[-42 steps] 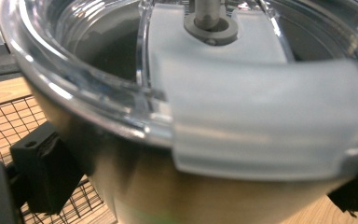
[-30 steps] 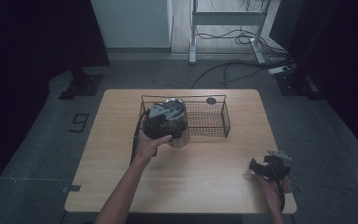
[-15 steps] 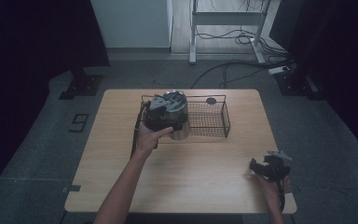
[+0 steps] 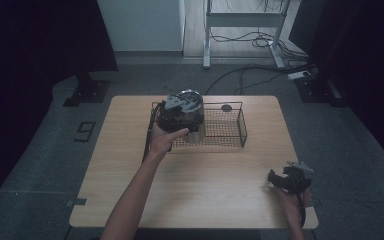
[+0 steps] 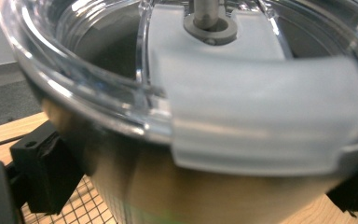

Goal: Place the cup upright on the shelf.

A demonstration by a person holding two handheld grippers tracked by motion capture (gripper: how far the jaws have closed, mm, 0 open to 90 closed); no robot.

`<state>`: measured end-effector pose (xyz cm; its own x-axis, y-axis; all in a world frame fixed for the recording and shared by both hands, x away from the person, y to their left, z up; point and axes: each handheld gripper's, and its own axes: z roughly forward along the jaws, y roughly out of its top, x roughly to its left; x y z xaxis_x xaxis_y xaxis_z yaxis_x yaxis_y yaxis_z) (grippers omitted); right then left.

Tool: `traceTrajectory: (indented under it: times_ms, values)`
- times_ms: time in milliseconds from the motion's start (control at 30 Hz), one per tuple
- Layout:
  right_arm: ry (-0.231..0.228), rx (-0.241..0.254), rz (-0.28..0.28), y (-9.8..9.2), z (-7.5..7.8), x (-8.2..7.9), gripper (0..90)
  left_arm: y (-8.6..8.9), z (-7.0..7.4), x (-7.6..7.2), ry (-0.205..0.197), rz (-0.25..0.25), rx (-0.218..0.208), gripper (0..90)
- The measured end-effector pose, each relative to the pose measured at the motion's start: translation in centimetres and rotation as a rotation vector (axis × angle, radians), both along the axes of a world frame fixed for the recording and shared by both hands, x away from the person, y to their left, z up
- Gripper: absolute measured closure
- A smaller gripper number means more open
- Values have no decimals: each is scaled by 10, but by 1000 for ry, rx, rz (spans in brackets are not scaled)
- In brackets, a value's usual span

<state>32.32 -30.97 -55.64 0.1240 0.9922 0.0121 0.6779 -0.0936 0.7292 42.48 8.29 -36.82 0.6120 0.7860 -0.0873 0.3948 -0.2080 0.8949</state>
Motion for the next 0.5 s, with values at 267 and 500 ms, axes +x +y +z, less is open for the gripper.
traceTrajectory:
  times_ms: [267,500]
  values:
    - [-1,0,-1,0,0,0,74,-8,1,10,-11,2,12,39]
    - [-2,-1,0,0,0,0,76,-10,-1,24,0,28,19,39]
